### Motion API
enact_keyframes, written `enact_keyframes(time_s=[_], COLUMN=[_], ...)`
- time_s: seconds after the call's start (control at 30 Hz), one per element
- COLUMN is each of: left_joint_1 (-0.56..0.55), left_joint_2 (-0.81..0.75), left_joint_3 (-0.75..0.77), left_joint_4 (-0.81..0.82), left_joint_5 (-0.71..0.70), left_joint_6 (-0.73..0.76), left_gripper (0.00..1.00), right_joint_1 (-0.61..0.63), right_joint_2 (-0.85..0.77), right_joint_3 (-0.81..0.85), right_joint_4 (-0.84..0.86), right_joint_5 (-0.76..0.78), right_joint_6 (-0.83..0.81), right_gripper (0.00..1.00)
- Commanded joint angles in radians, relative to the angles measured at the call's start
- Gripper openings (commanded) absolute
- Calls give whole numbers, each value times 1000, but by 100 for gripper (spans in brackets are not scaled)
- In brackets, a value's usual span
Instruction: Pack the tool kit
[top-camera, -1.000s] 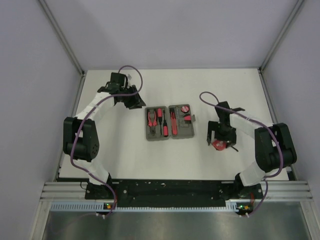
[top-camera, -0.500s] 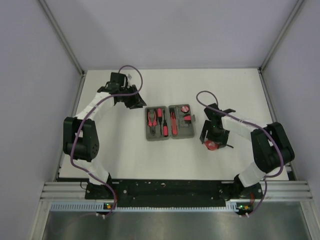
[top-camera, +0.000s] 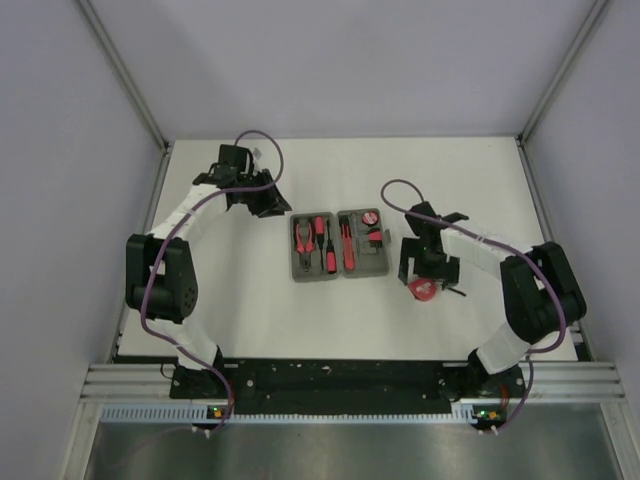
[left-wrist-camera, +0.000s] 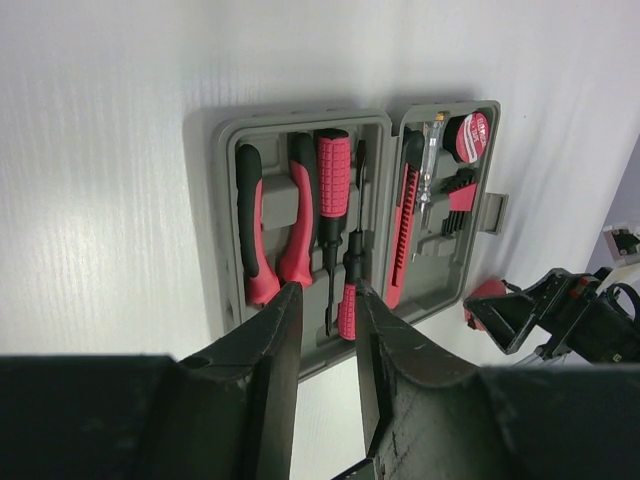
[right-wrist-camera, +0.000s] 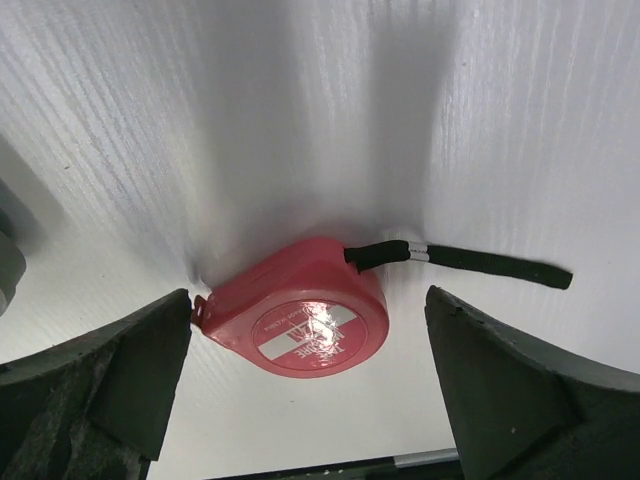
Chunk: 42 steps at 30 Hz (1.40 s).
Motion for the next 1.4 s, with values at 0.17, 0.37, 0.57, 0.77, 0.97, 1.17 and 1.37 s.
enact_keyframes(time_s=[0.17, 0.37, 0.57, 0.77, 0.97, 1.17, 1.37], left_joint_1=[7, 9, 9, 9, 10, 10, 10], left_joint_2=[-17, -17, -19, -17, -15, -15, -17], left_joint_3=[-10, -10, -12, -9, -9, -12, -10], left_joint_4=[45, 47, 45, 45, 47, 44, 44], left_joint_5=[23, 26, 28, 31, 35, 34, 34], left_joint_6=[4, 3, 4, 3, 3, 4, 4], left_gripper=[32, 32, 31, 31, 31, 31, 30], right_joint_1=[4, 4, 5, 45, 105, 131, 139], right_joint_2=[-54, -60, -27, -51, -44, -36, -7], right_joint_3=[10, -15, -38, -56, -50, -39, -39], right_joint_4=[107, 149, 149, 133, 109, 66, 67], right_joint_5=[-159, -270, -265, -213, -74, 60, 70], right_joint_6=[-315, -353, -339, -315, -254, -134, -118], right_gripper=[95, 94, 89, 87, 86, 86, 85])
